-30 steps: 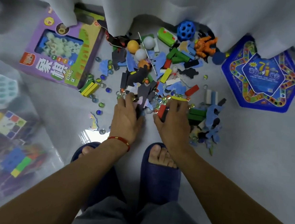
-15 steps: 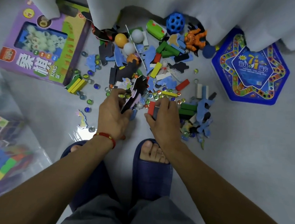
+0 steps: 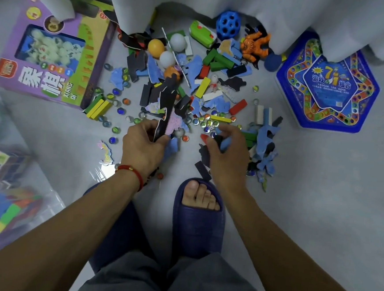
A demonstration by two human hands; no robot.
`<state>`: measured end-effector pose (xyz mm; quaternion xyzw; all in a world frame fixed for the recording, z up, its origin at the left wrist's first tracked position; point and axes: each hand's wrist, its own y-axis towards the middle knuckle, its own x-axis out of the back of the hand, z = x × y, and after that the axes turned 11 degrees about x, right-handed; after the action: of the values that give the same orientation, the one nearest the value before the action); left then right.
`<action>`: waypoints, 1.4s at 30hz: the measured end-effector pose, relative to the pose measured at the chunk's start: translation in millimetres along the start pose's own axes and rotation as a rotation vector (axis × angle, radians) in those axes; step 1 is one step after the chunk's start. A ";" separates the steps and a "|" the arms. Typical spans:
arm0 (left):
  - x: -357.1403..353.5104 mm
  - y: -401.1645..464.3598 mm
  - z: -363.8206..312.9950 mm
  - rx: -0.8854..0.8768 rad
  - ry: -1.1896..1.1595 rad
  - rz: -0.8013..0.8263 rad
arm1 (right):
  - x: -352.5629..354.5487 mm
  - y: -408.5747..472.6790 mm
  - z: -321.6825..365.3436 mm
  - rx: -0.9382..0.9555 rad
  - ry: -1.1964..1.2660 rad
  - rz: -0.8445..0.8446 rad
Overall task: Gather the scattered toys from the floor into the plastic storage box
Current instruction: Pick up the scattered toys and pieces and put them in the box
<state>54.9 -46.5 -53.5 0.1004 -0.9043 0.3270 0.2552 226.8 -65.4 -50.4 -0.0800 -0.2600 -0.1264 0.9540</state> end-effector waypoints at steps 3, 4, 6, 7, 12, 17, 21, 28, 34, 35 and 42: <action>-2.1 -2.0 -4.0 0.060 -0.107 0.085 | 26.1 4.6 1.1 -0.262 0.409 -0.046; -3.8 -2.4 -4.0 0.092 -0.152 0.125 | 34.3 6.1 -0.8 -0.339 0.552 -0.044; -6.0 -4.7 -3.5 0.143 -0.222 0.201 | 48.9 10.3 -2.1 -0.540 0.912 -0.085; -6.6 -6.9 -3.6 0.155 -0.255 0.242 | 56.5 12.3 -2.2 -0.629 1.050 -0.126; -6.1 -17.3 -9.2 0.201 -0.447 0.462 | 88.2 16.0 -26.0 -0.260 0.083 -0.180; -15.6 -20.8 -12.1 0.275 -0.451 0.449 | 87.7 25.8 -52.1 -0.133 -0.345 -0.094; -14.1 -23.4 -17.8 0.319 -0.432 0.398 | 69.6 32.5 -64.4 -0.126 -0.429 -0.035; -6.2 -43.5 -31.1 0.495 -0.740 0.551 | 77.1 30.8 -57.2 -0.133 -0.296 -0.075; 34.2 -80.6 -48.6 0.485 -0.812 0.486 | 104.7 20.1 -3.4 -0.311 0.195 0.089; 47.5 -89.9 -52.0 0.470 -0.810 0.476 | 106.6 16.2 14.5 -0.302 0.233 0.173; 175.4 -164.0 -44.4 0.287 -0.852 0.147 | 71.0 -13.9 208.2 0.059 -0.008 0.810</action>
<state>-19.4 -146.1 156.7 0.1958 -0.8789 0.3958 -0.1802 183.0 -47.4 164.9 -0.1488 -0.2149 0.2674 0.9274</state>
